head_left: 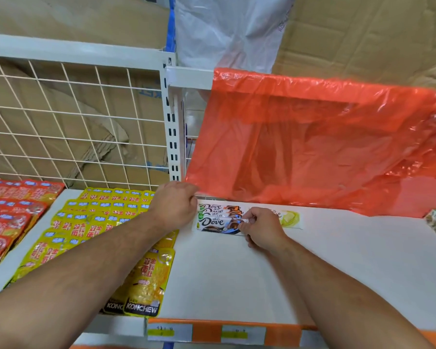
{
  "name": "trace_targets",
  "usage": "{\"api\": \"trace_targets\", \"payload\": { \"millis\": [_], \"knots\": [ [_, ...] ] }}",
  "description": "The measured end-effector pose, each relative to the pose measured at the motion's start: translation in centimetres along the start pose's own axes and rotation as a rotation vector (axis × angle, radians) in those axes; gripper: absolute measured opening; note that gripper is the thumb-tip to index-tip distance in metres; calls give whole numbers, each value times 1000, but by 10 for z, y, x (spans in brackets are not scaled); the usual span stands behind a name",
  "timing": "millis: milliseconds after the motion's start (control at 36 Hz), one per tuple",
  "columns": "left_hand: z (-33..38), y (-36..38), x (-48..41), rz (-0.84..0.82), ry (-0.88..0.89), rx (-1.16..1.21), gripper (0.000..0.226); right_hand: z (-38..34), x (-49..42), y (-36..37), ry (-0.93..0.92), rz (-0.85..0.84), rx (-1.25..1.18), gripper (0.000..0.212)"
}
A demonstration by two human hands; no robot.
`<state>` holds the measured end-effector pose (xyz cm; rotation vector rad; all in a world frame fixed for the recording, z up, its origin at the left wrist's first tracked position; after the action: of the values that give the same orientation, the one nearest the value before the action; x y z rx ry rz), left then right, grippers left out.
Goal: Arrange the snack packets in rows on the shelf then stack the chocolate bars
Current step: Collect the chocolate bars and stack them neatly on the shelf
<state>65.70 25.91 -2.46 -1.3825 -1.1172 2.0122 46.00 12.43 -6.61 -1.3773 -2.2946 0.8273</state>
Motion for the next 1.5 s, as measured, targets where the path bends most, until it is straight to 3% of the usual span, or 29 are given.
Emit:
{"api": "trace_targets", "payload": {
  "millis": [389,694,972,1278,1361,1500],
  "knots": [
    [-4,0,-1,-56,-33,25,50,-10,-5,3,-91,117,216,14],
    [-2,12,-2,-101,-47,-23,32,-6,-4,6,-81,112,221,20],
    [11,13,-2,-109,2,-22,45,-8,-1,5,-87,103,336,22],
    [61,26,6,-192,220,28,59,2,35,-25,-254,173,583,64],
    [84,36,12,-212,294,58,54,12,53,-37,-235,167,637,72],
    [127,50,23,-281,369,119,64,36,84,-69,-177,217,674,75]
  ]
}}
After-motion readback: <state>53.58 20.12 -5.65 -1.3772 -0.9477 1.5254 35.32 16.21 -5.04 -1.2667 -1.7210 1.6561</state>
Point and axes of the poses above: each hand's wrist, its own x-axis away from the middle knuckle, its own y-axis out of the palm, z = x × y, the point moved 4 cm from there along -x, towards the middle knuckle, and after that the axes turned 13 degrees about z, right-handed, at the moved point
